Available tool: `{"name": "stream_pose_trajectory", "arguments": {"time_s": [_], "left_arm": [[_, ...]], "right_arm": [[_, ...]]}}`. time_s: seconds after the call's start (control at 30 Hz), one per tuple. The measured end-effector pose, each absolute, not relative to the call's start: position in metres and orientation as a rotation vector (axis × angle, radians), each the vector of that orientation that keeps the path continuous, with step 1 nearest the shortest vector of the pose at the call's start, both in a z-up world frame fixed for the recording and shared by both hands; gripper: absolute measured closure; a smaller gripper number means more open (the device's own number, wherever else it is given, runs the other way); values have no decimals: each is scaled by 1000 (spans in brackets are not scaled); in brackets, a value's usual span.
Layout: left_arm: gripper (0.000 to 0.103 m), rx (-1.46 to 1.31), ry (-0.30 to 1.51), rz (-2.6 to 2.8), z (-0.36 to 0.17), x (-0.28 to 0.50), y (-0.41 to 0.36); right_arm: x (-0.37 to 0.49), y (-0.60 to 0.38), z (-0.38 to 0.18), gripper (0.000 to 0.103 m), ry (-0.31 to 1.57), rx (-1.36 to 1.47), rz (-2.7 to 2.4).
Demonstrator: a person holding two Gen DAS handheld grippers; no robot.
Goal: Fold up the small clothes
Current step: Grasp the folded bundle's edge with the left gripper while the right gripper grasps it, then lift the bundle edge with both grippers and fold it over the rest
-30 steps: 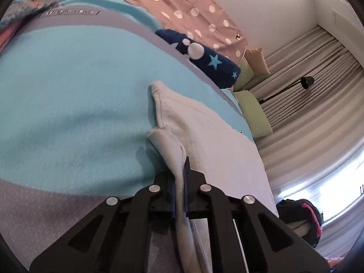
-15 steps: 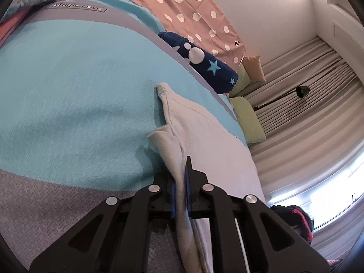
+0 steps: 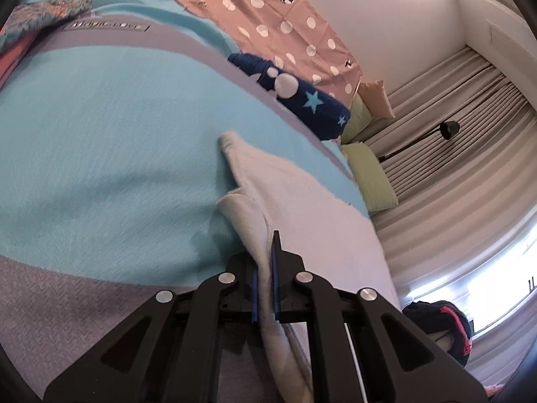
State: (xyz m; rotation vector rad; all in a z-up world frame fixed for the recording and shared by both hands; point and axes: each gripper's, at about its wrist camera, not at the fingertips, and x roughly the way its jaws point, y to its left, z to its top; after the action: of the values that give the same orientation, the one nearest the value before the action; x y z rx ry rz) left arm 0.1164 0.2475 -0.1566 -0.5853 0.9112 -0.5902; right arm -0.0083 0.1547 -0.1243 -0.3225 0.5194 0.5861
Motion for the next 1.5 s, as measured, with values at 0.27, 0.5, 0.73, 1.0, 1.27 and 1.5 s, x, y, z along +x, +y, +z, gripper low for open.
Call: {"name": "stream_pose_trajectory", "arguments": {"time_s": [0.27,0.5,0.73,1.0,1.27,1.5], "left_arm": [[97,-561,897,-606,-125,118,227],[97,-507,894,-610,-102,117,198],[97,-459,893,-605,-88,116,169],[97,-403,899,-588,-78,116,135],[97,-368,922,-578,-76,119,94],[97,-367,951,-595,-79,125,54]], "right_arm": [[-2,99,-100,95,514,-106,571],[7,49,-97,95,561,69,563],[0,22,-100,95,554,120,553],[-4,-13,-105,95,546,194,549],[-12,-54,-112,95,533,269,518],[-17,-94,-123,95,533,351,469]]}}
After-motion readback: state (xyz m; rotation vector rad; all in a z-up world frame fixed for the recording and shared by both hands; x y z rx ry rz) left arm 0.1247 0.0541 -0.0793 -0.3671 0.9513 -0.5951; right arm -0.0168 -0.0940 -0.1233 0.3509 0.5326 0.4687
